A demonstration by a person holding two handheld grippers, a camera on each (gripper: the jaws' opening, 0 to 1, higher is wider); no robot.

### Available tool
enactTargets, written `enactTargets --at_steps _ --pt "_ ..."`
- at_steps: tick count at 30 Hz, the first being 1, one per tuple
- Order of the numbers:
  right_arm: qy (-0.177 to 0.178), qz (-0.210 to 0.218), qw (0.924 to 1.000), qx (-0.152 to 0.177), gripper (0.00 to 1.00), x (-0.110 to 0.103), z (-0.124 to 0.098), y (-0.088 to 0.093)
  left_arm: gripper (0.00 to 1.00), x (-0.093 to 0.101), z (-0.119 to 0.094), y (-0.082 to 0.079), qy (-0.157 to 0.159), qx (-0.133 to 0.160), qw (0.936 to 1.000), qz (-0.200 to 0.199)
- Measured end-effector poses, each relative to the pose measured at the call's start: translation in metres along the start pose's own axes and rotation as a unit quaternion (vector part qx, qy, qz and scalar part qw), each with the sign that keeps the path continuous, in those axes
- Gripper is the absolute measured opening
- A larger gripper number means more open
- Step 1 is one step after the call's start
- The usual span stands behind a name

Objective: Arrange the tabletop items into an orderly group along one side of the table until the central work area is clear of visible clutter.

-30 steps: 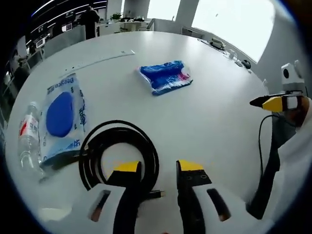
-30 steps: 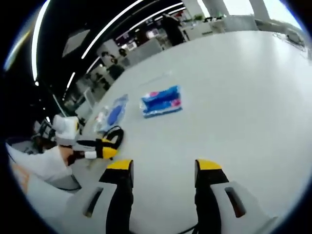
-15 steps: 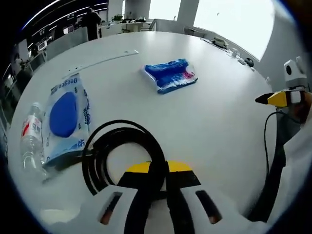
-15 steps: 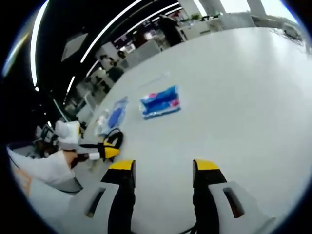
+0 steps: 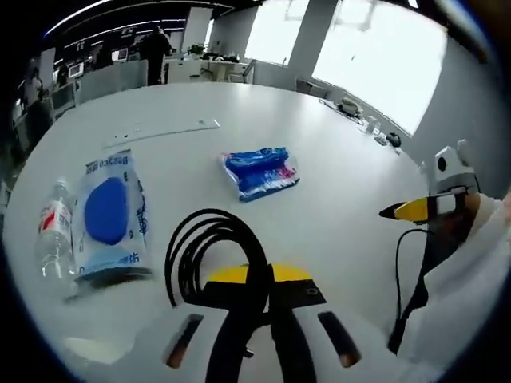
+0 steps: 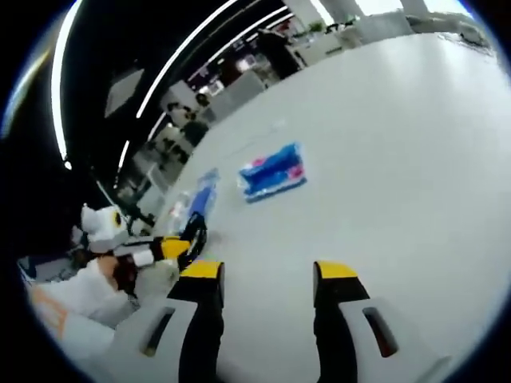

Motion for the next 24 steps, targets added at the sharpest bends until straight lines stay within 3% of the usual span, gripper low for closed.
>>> enactTargets --at_steps 4,6,8,12,15,17,18,19,20,22,24 --pt "-0.006 -0.016 0.9998 0.013 0.44 0.001 0.000 -0.003 0.04 0.013 -0.008 -0.027 0.039 0.052 0.9978 -0.011" --pt "-0.041 0.019 0.9985 0.032 0.45 -0.003 0.001 -0.005 0.04 0.025 -0.014 -0.042 0.091 0.079 0.9926 -0.017" --pt "-0.079 0.051 0.9942 0.053 0.45 -0.007 0.002 -0.008 0.04 0.031 -0.020 -0.054 0.105 0.101 0.9892 -0.016" --pt "-0.142 0.069 0.9842 0.080 0.49 -0.017 0.002 -0.015 0.04 0.051 -0.036 -0.081 0.170 0.143 0.9749 -0.002" --pt "-0.185 0.040 0.9790 0.076 0.56 -0.027 0.003 -0.018 0.04 0.063 -0.048 -0.099 0.221 0.185 0.9571 -0.028" --pt "-0.247 0.033 0.9660 0.069 0.59 -0.041 0.002 -0.018 0.04 0.072 -0.055 -0.110 0.260 0.207 0.9422 -0.045" --pt "-0.275 0.049 0.9577 0.067 0.60 -0.047 0.001 -0.018 0.04 0.076 -0.059 -0.115 0.276 0.221 0.9340 -0.055" --pt "-0.320 0.081 0.9421 0.057 0.60 -0.056 -0.002 -0.019 0.04 0.078 -0.061 -0.118 0.287 0.230 0.9281 -0.060" --pt "-0.346 0.098 0.9316 0.053 0.60 -0.062 -0.003 -0.020 0.03 0.083 -0.063 -0.122 0.306 0.241 0.9182 -0.071" --pt "-0.387 0.121 0.9128 0.050 0.59 -0.071 -0.004 -0.022 0.02 0.090 -0.065 -0.127 0.332 0.256 0.9036 -0.088" --pt "-0.408 0.131 0.9017 0.055 0.59 -0.077 -0.003 -0.023 0.02 0.094 -0.066 -0.130 0.347 0.265 0.8945 -0.095"
Point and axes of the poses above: the point that each gripper's makers call its tool centre point, and the gripper's own axes: z roughly forward along the fingers, x roughly to its right, y roughly out of its underside, the point moved 9 cm from there along -z, roughly backward along the fingers, and after that the axes turned 11 degrees about z, right-handed, at the moved point
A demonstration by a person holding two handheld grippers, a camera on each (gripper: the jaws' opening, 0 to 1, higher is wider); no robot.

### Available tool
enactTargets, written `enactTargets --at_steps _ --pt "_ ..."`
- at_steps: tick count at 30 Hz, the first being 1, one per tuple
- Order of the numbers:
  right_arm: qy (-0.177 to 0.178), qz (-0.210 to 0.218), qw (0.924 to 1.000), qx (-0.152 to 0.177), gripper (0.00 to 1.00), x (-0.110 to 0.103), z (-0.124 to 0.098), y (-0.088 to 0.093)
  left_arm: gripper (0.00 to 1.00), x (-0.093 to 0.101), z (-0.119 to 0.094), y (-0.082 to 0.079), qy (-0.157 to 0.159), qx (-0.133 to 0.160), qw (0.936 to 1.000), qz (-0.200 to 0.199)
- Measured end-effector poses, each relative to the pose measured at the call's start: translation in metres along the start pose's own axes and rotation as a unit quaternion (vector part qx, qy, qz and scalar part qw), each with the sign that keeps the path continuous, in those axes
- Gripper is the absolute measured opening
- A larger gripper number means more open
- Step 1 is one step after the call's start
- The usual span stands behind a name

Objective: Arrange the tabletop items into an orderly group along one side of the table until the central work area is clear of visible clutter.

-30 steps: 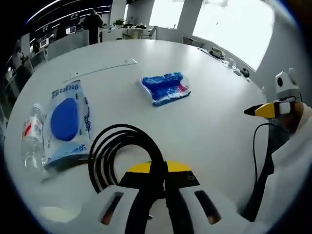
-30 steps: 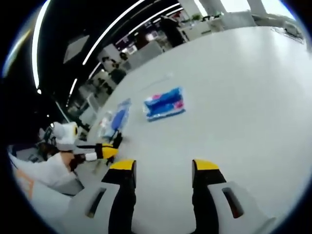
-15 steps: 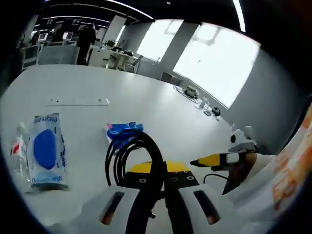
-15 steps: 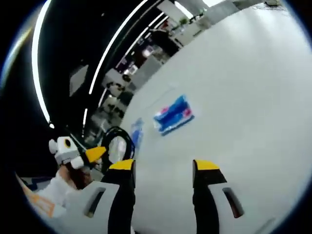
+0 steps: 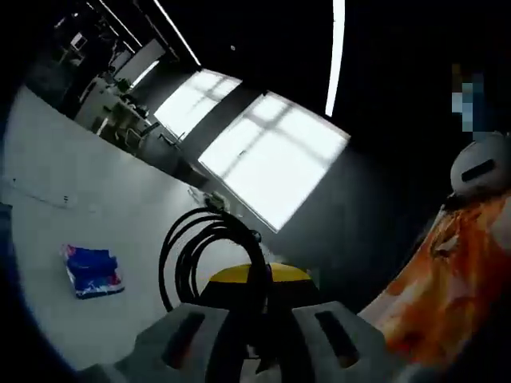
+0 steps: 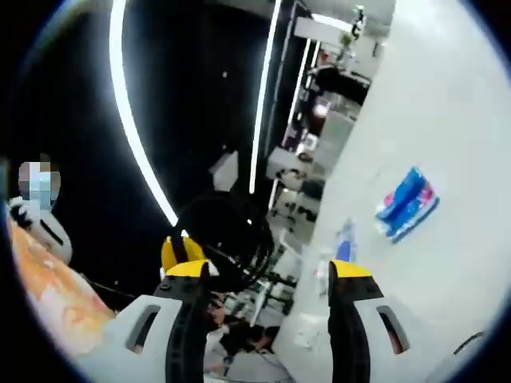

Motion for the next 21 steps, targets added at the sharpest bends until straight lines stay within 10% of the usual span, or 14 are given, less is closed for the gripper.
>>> enactTargets --at_steps 7,12,21 --pt "-0.041 0.077 0.9962 -0.003 0.61 0.000 0.013 0.009 0.02 0.010 0.015 -0.003 0.038 0.031 0.9980 -0.039" --pt "-0.124 0.134 0.9832 -0.004 0.26 -0.016 0.010 0.008 0.02 0.006 0.014 -0.001 0.031 0.028 0.9982 -0.042" --pt "-0.027 0.069 0.9969 0.029 0.01 -0.004 -0.010 -0.010 0.02 -0.010 0.003 0.006 -0.021 0.028 0.9987 -0.037"
Point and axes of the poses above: the point that each gripper's makers call its tool centre point, and the gripper's own axes: z roughly forward along the fingers, x roughly to its right, y roughly out of its underside, the point moved 9 cm from there along -z, roughly backward along the fingers, and after that the axes turned 11 degrees about z, right-handed, at the moved point
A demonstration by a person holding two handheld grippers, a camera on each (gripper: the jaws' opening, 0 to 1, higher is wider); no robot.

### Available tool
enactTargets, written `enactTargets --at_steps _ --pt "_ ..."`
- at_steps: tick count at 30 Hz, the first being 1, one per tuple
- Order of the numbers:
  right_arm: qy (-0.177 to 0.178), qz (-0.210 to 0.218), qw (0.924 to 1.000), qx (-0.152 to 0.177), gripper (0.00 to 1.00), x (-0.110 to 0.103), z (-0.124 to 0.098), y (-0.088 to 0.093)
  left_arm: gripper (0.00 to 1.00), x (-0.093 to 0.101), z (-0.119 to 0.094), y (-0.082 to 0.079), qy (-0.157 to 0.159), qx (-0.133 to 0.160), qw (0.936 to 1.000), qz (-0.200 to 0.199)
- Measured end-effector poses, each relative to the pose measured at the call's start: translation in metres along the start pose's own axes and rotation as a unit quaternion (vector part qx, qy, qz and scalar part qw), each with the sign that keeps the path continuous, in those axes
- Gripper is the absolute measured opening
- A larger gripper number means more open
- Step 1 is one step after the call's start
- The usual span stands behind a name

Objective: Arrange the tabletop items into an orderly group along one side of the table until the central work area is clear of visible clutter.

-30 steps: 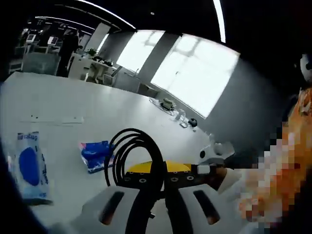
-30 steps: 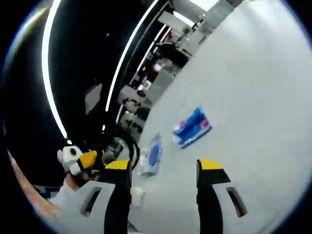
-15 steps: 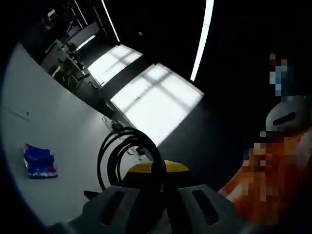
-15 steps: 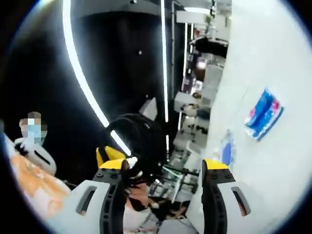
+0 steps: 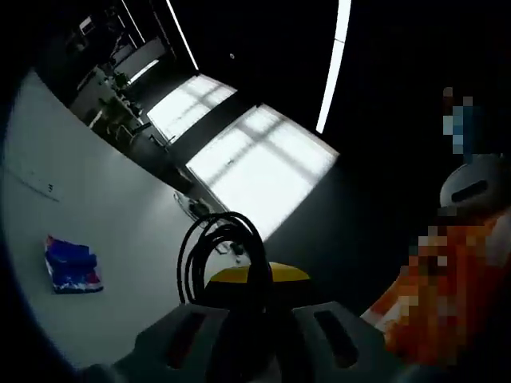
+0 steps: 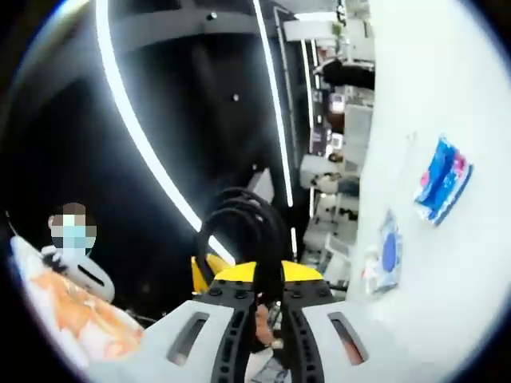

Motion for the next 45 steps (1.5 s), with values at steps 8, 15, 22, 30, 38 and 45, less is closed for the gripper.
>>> enactTargets --at_steps 8,15,22,30,38,45 --pt "0.107 -0.102 0.9877 -0.052 0.00 -0.008 -0.003 -0.011 0.03 -0.018 -0.011 0.011 -0.060 -0.027 0.9978 -0.005" --pt "0.172 -0.174 0.9678 -0.059 0.00 -0.012 -0.003 -0.028 0.05 -0.046 -0.020 0.036 -0.158 -0.109 0.9814 -0.013" --pt "0.264 -0.215 0.9317 -0.127 0.00 0.010 0.008 -0.028 0.05 -0.079 -0.029 0.067 -0.224 -0.155 0.9605 -0.054" --pt "0.346 -0.195 0.9052 -0.152 0.00 0.056 0.014 -0.033 0.06 -0.116 -0.033 0.096 -0.287 -0.187 0.9359 -0.081" --pt "0.408 -0.197 0.8735 -0.176 0.00 0.093 0.011 -0.043 0.06 -0.144 -0.030 0.118 -0.309 -0.220 0.9200 -0.099" --pt "0.439 -0.197 0.8544 -0.195 0.00 0.115 0.010 -0.048 0.06 -0.156 -0.030 0.130 -0.319 -0.247 0.9074 -0.117"
Point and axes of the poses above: the point that each gripper's makers call its tool centre point, and the gripper's own axes: z roughly forward along the fingers, x roughly to its right, y roughly out of its underside, the point moved 9 cm from there along -z, roughly backward along the fingers, and after that the axes turned 11 degrees about z, right-handed, at the moved point
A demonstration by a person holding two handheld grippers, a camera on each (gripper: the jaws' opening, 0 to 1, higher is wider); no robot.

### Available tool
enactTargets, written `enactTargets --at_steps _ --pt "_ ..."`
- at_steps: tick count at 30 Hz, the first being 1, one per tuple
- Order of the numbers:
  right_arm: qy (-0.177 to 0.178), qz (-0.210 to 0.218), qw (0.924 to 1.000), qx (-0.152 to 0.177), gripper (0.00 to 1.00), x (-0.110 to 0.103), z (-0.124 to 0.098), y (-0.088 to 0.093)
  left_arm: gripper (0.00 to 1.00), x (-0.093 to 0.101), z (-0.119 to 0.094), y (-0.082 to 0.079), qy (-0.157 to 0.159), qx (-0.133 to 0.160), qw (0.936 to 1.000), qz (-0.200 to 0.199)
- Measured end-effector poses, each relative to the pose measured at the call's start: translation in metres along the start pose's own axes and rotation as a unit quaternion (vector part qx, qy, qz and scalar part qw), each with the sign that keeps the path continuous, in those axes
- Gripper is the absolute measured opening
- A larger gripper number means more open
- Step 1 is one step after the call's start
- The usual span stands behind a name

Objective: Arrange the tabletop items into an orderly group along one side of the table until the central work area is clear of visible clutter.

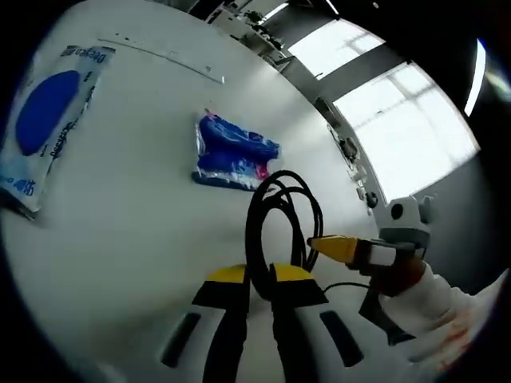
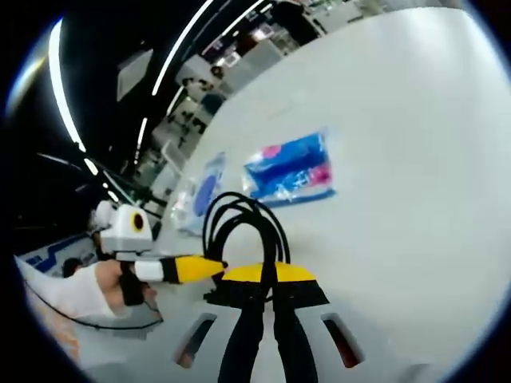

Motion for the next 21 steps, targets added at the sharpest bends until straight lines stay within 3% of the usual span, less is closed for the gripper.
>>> enactTargets --at_steps 5,21 --pt "0.017 -0.008 0.9998 -0.011 0.00 0.001 0.007 0.002 0.07 -0.007 0.004 0.004 -0.013 -0.015 0.9995 -0.023" --pt "0.058 -0.037 0.9969 -0.040 0.00 0.003 0.025 -0.006 0.09 -0.016 0.008 0.007 -0.036 -0.035 0.9982 -0.034"
Point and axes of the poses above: the point that each gripper's makers call its tool centre point, and the gripper's own axes: z roughly forward along the fingers, x roughly to its right, y roughly out of its underside, the point moved 9 cm from there along -z, roughly backward along the fingers, and after that the axes turned 11 degrees about z, right-handed, at the moved point
